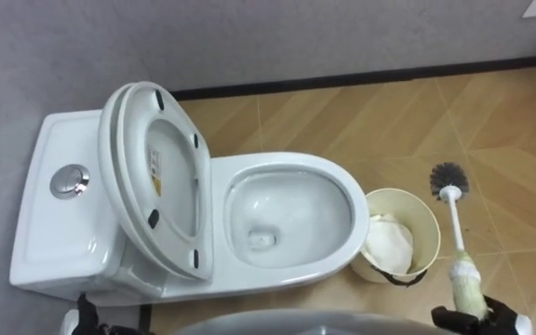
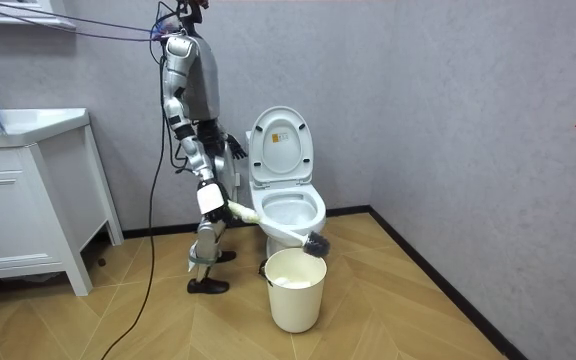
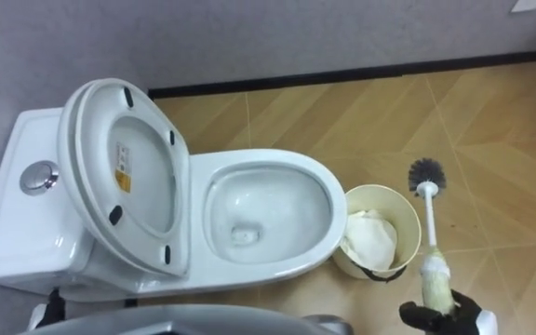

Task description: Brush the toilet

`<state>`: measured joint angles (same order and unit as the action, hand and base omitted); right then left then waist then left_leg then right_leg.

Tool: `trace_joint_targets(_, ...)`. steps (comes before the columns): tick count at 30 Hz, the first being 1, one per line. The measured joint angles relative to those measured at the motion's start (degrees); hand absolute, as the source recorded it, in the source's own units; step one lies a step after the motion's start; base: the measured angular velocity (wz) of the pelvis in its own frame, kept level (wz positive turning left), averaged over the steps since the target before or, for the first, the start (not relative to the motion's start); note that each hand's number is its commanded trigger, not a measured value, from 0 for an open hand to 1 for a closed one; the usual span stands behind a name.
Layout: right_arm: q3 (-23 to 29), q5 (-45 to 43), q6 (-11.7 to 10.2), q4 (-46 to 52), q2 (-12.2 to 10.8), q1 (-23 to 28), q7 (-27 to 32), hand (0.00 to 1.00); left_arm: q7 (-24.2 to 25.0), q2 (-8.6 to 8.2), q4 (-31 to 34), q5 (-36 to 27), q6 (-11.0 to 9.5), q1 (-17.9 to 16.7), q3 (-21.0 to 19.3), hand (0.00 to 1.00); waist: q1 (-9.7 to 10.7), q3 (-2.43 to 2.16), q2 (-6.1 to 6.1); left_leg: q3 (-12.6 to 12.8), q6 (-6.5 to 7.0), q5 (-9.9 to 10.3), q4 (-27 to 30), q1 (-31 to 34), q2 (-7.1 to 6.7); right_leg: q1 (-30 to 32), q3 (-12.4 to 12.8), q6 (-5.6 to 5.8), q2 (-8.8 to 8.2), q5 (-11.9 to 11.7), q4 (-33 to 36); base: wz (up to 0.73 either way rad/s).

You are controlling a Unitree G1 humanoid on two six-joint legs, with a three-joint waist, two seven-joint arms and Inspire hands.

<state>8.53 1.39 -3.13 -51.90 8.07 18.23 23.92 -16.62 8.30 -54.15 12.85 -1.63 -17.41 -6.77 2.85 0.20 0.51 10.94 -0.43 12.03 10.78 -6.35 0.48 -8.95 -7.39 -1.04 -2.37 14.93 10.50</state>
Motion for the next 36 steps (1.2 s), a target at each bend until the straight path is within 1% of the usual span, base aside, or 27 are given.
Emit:
trace_joint_targets(3, -0.38, -0.53, 0.24, -1.78, 0.0, -0.06, -1.14, 0.0, 0.59, -0.05, -0.52, 1.38, 0.87, 0.3, 0.0, 0.0, -0.14, 0.01, 0.05, -0.01, 0.03, -0.02, -0.03, 0.0, -0.02, -0.01, 0.1, 0.03, 0.03, -0.04, 0.02, 0.0)
trace_joint_targets(5, -0.55, -1.25, 0.79, -2.5, -0.07, -0.1, -2.52, 0.0, 1.35, -0.14, -1.08, 1.89, 1.83, 0.28, 0.0, 0.0, -0.12, -0.13, -0.09, 0.01, 0.03, -0.02, -0.03, -0.01, -0.01, 0.0, 0.19, 0.02, 0.08, -0.03, -0.08, 0.0)
trace_joint_targets(7, -0.51, -1.7, 0.82, -3.43, -0.12, -0.22, -3.58, 0.0, 1.72, -0.15, -1.08, 2.71, 2.12, 0.03, -0.01, 0.0, -0.13, -0.18, -0.16, 0.06, 0.03, -0.02, -0.03, 0.02, -0.01, -0.04, 0.17, 0.02, 0.34, -0.04, -0.21, 0.0)
trace_joint_targets(9, -0.51, -2.12, 1.34, -3.93, -0.15, -0.34, -4.44, 0.0, 1.83, -0.21, -1.2, 3.07, 2.56, -0.21, -0.02, 0.0, -0.18, -0.22, -0.23, 0.06, 0.03, -0.02, -0.06, 0.03, -0.02, -0.04, 0.15, 0.01, 0.38, -0.04, -0.27, 0.0)
trace_joint_targets(12, -0.64, -3.18, 1.67, -8.28, -0.14, -2.06, -5.47, 0.0, 1.81, -0.34, -2.63, 4.71, 3.1, -0.34, -0.02, 0.0, -0.12, -0.31, -0.47, 0.0, 0.01, -0.01, -0.04, 0.03, -0.03, -0.13, -0.11, -0.01, 0.4, -0.05, -0.51, 0.0)
trace_joint_targets(15, -0.76, -4.69, 2.8, -12.16, -0.11, -3.64, -6.74, 0.0, 1.85, -0.8, -3.3, 6.27, 3.99, -0.28, -0.01, 0.0, -0.17, -0.32, -0.62, -0.15, 0.01, 0.0, -0.03, 0.04, -0.08, -0.26, -0.26, -0.01, 0.36, -0.05, -0.57, 0.01)
trace_joint_targets(17, -1.83, -6.78, 4.61, -13.21, -0.08, -3.78, -8.33, 0.0, 2.08, -1.21, -3.36, 7.46, 5.35, -0.4, 0.05, 0.0, -0.25, -0.34, -0.76, -0.28, 0.01, 0.0, -0.05, -0.01, -0.11, -0.45, -0.38, -0.01, 0.37, -0.05, -0.61, 0.04)
trace_joint_targets(18, -2.23, -7.22, 5.06, -13.27, -0.08, -3.77, -8.81, 0.0, 2.18, -1.29, -3.44, 7.68, 5.58, -0.44, 0.06, 0.0, -0.29, -0.32, -0.79, -0.28, 0.01, 0.0, -0.06, -0.05, -0.11, -0.48, -0.37, -0.01, 0.37, -0.05, -0.64, 0.0)
trace_joint_targets(19, -2.77, -8.31, 5.92, -13.77, -0.08, -3.74, -9.88, 0.0, 2.35, -1.44, -3.45, 7.94, 6.23, -0.64, 0.06, 0.0, -0.28, -0.28, -0.85, -0.29, 0.01, 0.0, -0.06, -0.15, -0.11, -0.62, -0.37, -0.01, 0.37, -0.05, -0.72, 0.0)
trace_joint_targets(23, -2.91, -9.23, 7.95, -15.04, -0.12, -3.67, -13.64, 0.0, 3.73, -1.86, -3.43, 8.04, 7.74, -0.84, 0.0, 0.0, -0.25, -0.28, -1.12, -0.35, 0.01, 0.0, -0.05, -0.46, -0.13, -1.0, -0.39, -0.01, 0.29, -0.05, -0.76, 0.02)
trace_joint_targets(27, -3.11, -9.21, 8.51, -15.52, -0.12, -3.67, -16.85, 0.0, 4.95, -1.89, -3.41, 8.0, 8.28, -0.75, 0.04, 0.0, -0.2, -0.26, -1.82, -0.35, 0.01, 0.0, -0.02, -0.64, -0.02, -1.11, -0.36, -0.02, 0.09, -0.06, -0.67, 0.0)
trace_joint_targets(29, -4.67, -9.23, 9.61, -15.58, -0.25, -3.63, -18.22, 0.0, 5.07, -1.89, -3.47, 8.0, 8.82, -0.54, 0.14, 0.0, -0.19, -0.13, -2.29, -0.35, 0.01, 0.0, 0.06, -0.63, 0.04, -1.12, -0.37, -0.05, 0.14, -0.08, -0.61, 0.0)
trace_joint_targets(31, -4.95, -9.27, 10.35, -15.55, -0.44, -3.65, -19.1, 0.0, 5.08, -1.93, -3.99, 8.0, 8.89, -0.56, 0.15, 0.0, -0.23, -0.09, -2.58, -0.37, 0.01, 0.0, 0.19, -0.59, 0.06, -1.12, -0.24, -0.06, 0.2, -0.09, -0.61, 0.0)
trace_joint_targets(32, -4.95, -9.48, 10.69, -15.55, -0.54, -3.65, -19.29, 0.0, 5.08, -2.11, -4.04, 8.0, 9.11, -0.52, 0.16, 0.0, -0.21, -0.07, -2.64, -0.39, 0.11, 0.08, 0.5, -0.43, 0.05, -1.11, -0.14, -0.03, 0.39, -0.11, -0.62, 0.0)
trace_joint_targets(36, -4.96, -10.28, 10.81, -15.43, -0.7, -3.66, -19.69, 0.0, 5.08, -2.31, -4.27, 8.0, 9.49, -0.35, 0.16, 0.0, -0.2, -0.09, -2.45, -0.4, 0.2, 0.15, 0.83, -0.25, 0.01, -1.1, -0.14, 0.01, 0.37, -0.13, -0.62, 0.0)
